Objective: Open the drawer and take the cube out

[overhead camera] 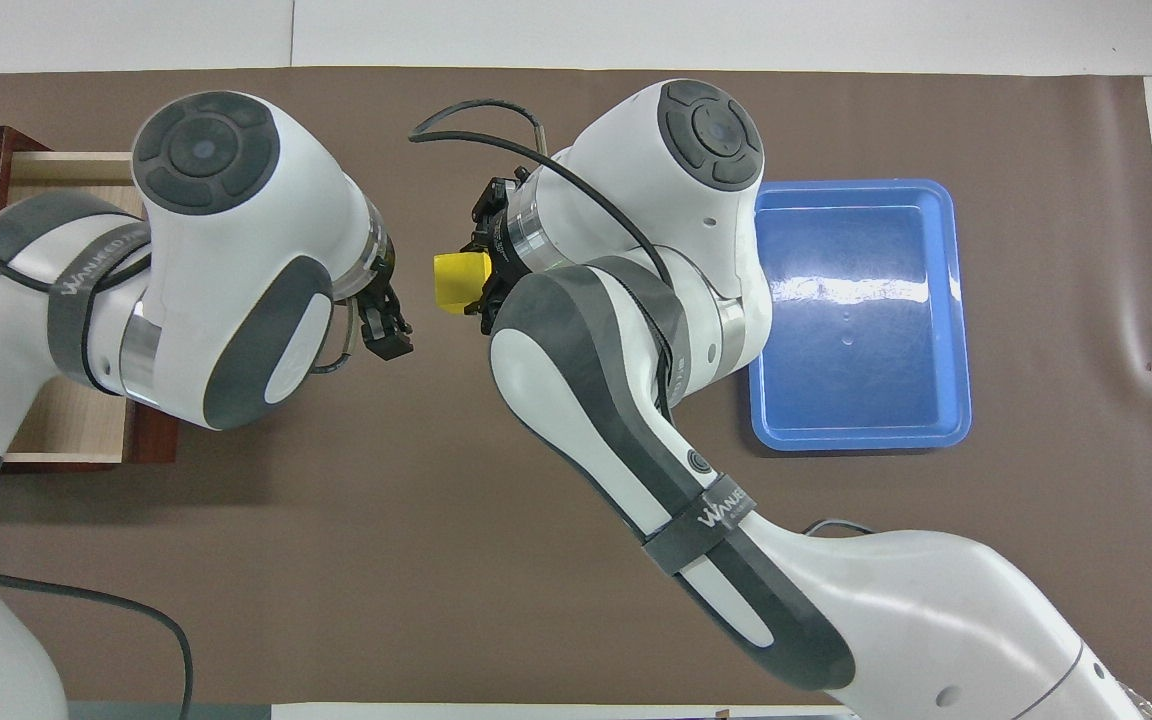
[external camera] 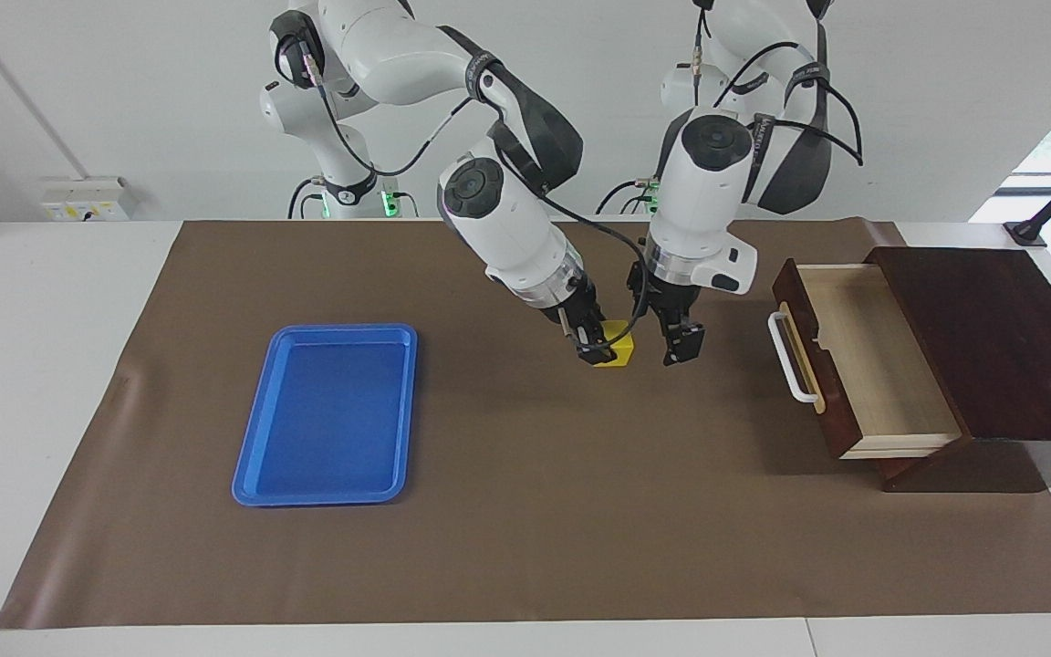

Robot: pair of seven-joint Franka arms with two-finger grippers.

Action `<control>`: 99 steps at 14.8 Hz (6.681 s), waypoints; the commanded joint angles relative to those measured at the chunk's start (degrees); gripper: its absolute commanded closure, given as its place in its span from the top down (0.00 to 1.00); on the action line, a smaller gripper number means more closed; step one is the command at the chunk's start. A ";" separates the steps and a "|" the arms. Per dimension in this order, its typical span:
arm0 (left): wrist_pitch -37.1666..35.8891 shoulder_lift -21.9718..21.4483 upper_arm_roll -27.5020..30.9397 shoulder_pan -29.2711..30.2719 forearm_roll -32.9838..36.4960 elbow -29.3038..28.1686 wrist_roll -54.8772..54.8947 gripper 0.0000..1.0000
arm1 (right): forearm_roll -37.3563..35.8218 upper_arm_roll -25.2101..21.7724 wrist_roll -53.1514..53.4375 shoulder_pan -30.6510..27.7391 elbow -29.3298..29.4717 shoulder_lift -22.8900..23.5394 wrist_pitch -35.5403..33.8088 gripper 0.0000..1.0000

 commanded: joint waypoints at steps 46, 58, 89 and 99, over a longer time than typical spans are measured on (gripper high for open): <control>-2.32 -3.99 -0.55 26.24 0.09 -3.30 54.36 1.00 | 12.79 -0.75 -52.39 -40.25 -41.17 -12.45 -1.13 0.73; -17.18 -12.25 -1.25 24.56 -0.53 -1.26 102.32 1.00 | 0.78 -1.01 -45.70 -37.27 -35.10 -23.60 -9.39 1.00; -21.24 -11.64 -3.45 24.91 -0.88 2.52 126.87 1.00 | -28.69 0.65 -108.47 -35.15 -26.40 -36.54 -27.23 1.00; -19.92 -12.25 -2.92 27.11 -1.05 2.26 126.61 1.00 | -28.60 2.59 -108.73 -34.89 -24.64 -35.75 -28.20 1.00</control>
